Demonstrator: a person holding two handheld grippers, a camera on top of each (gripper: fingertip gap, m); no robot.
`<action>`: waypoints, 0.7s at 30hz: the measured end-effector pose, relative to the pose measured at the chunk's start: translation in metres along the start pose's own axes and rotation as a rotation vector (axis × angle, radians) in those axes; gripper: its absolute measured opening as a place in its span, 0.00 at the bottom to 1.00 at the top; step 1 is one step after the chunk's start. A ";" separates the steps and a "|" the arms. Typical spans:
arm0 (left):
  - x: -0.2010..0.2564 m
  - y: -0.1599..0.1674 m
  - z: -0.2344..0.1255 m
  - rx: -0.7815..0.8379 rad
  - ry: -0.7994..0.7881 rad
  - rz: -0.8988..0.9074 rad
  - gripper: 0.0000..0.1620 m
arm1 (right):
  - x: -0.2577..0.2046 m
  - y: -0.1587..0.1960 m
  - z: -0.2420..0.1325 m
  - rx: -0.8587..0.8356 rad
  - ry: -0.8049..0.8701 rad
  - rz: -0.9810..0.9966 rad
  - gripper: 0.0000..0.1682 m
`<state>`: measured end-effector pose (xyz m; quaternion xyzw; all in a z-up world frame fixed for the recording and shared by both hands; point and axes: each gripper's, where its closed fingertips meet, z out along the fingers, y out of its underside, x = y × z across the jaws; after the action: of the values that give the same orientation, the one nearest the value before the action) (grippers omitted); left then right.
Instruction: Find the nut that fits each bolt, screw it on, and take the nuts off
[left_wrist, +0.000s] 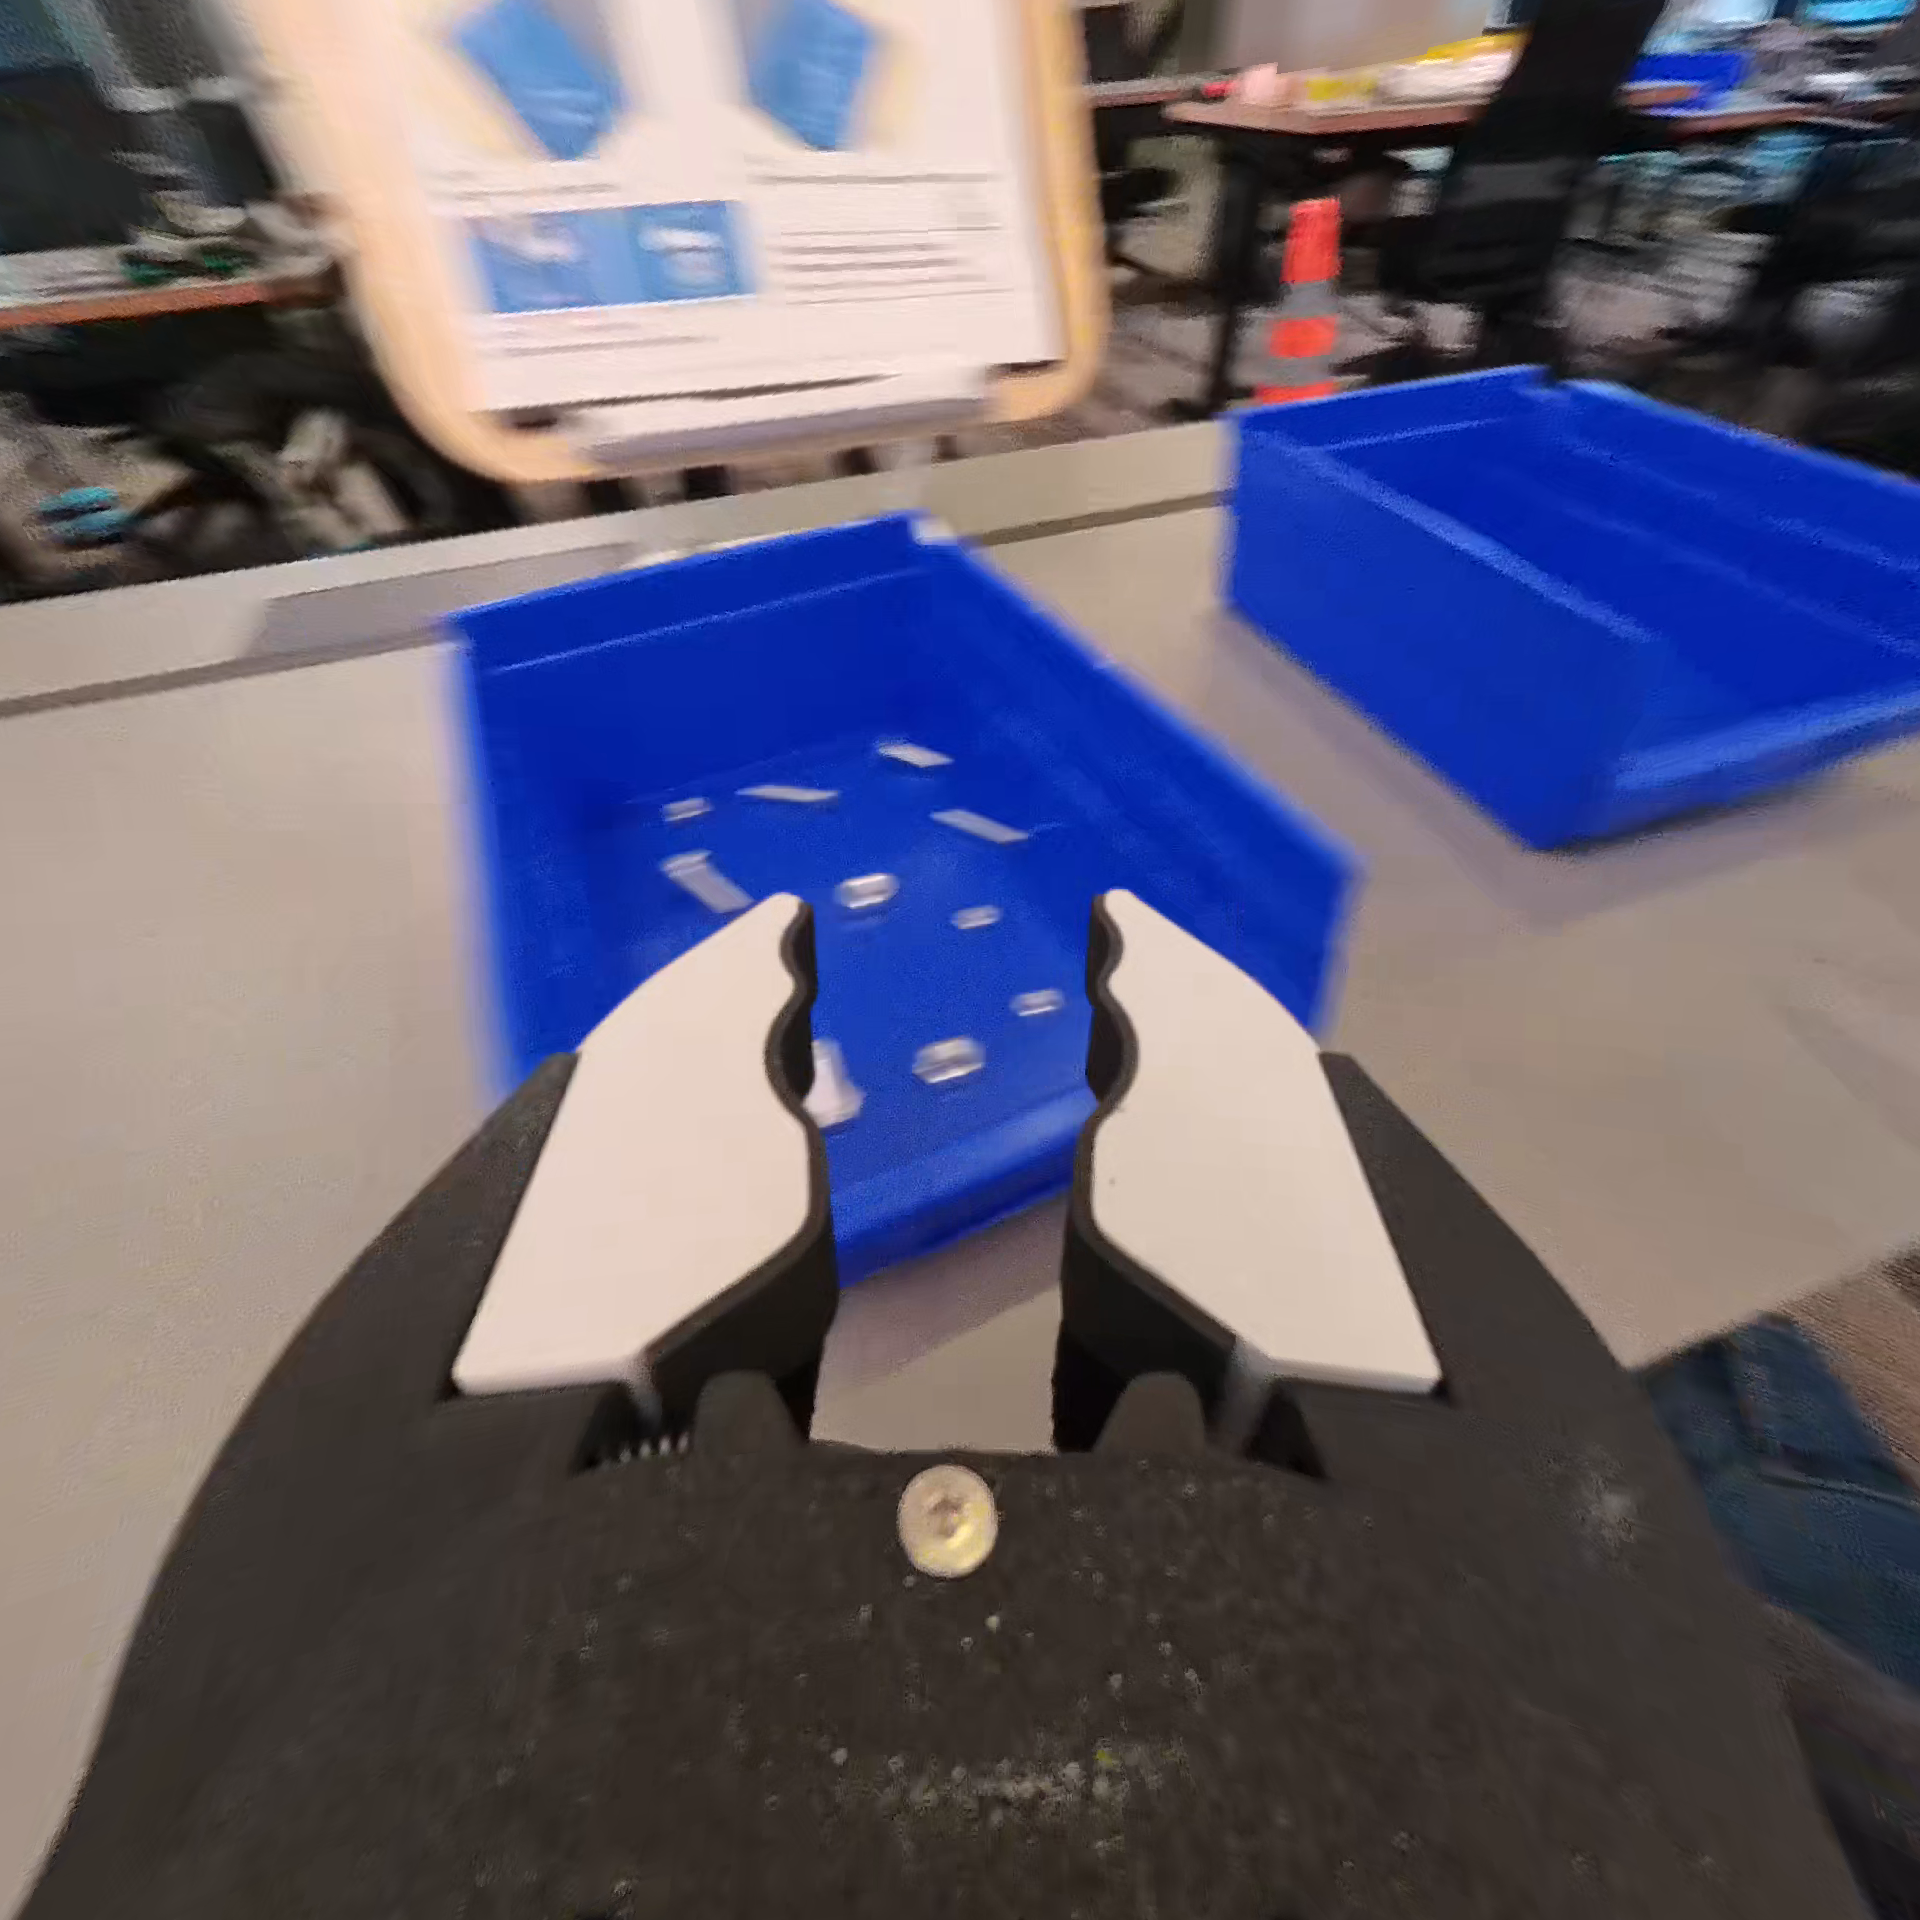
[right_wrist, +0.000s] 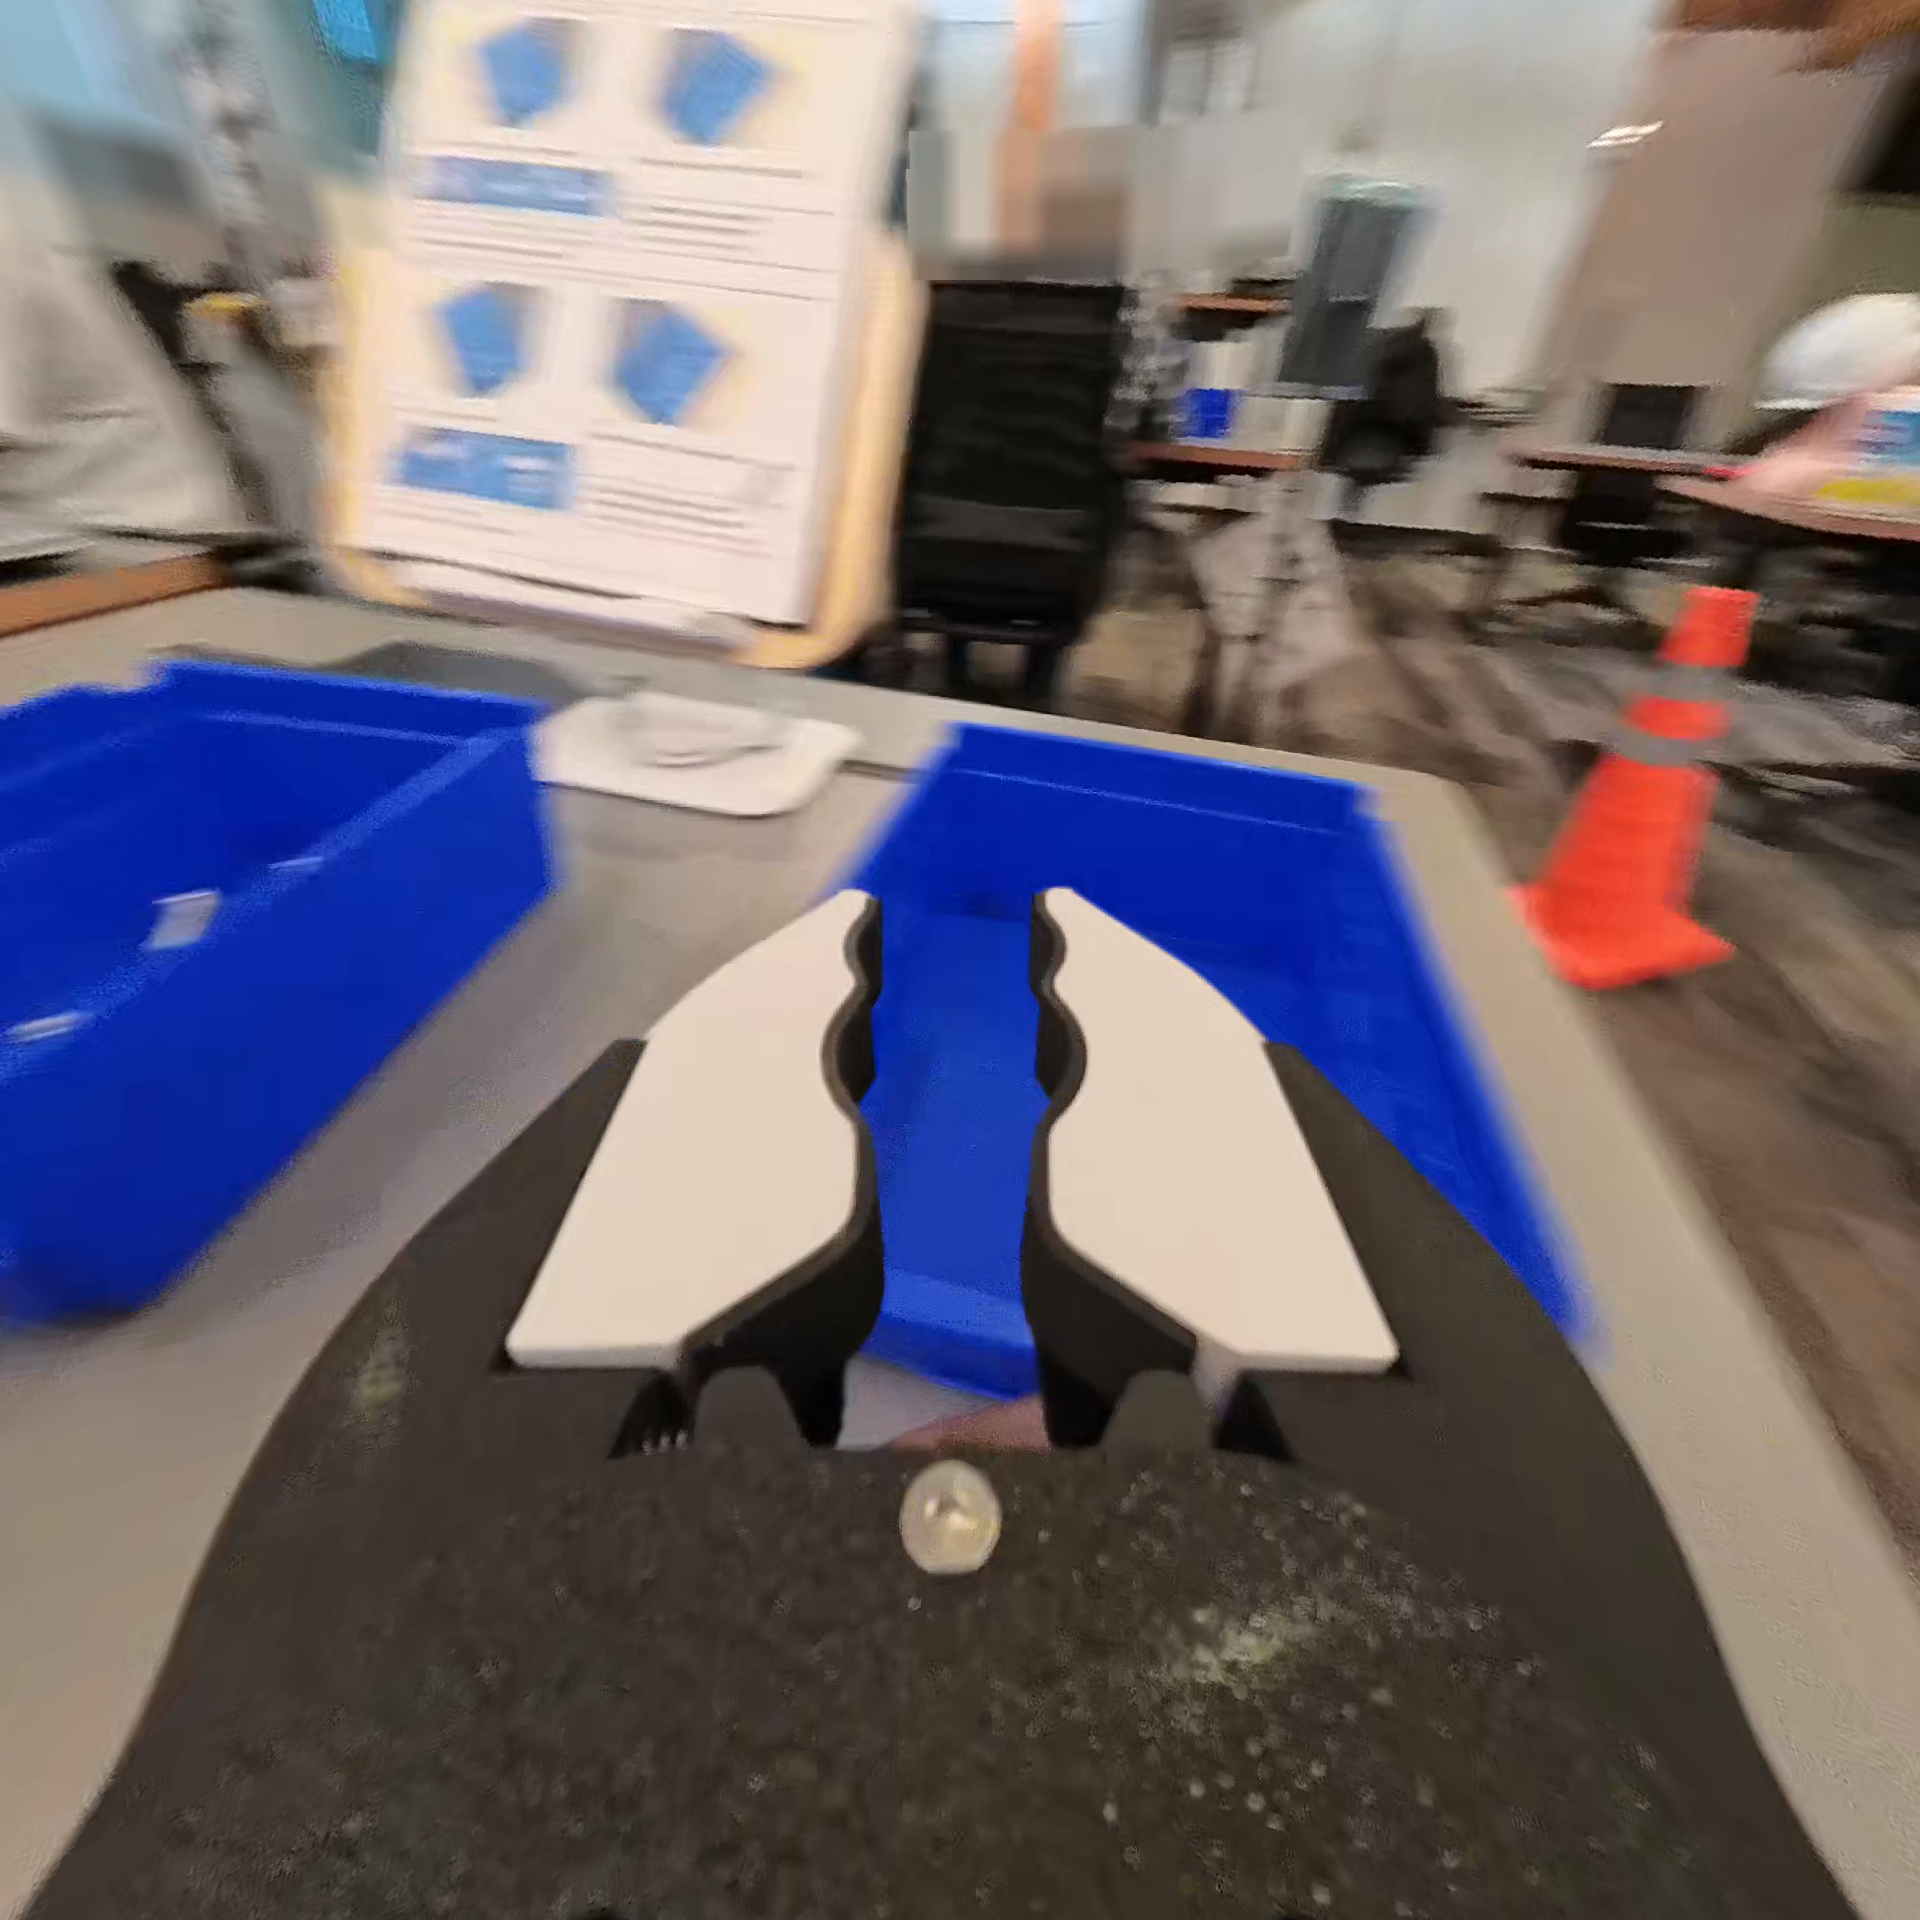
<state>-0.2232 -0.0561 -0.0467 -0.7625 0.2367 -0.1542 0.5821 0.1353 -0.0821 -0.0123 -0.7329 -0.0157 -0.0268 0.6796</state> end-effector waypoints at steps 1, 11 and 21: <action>-0.032 0.007 -0.006 -0.021 -0.060 -0.017 0.31 | -0.040 -0.003 0.006 -0.004 -0.115 -0.001 0.16; -0.067 0.066 0.040 -0.190 0.069 -0.304 0.34 | -0.244 0.058 0.040 -0.089 -0.319 0.200 0.18; -0.101 0.073 0.032 -0.238 -0.142 -0.146 0.03 | -0.258 0.076 0.055 -0.146 -0.035 0.157 0.04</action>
<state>-0.3048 0.0093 -0.1215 -0.8503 0.1555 -0.1124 0.4901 -0.1167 -0.0295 -0.1073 -0.7798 0.0320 0.0384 0.6240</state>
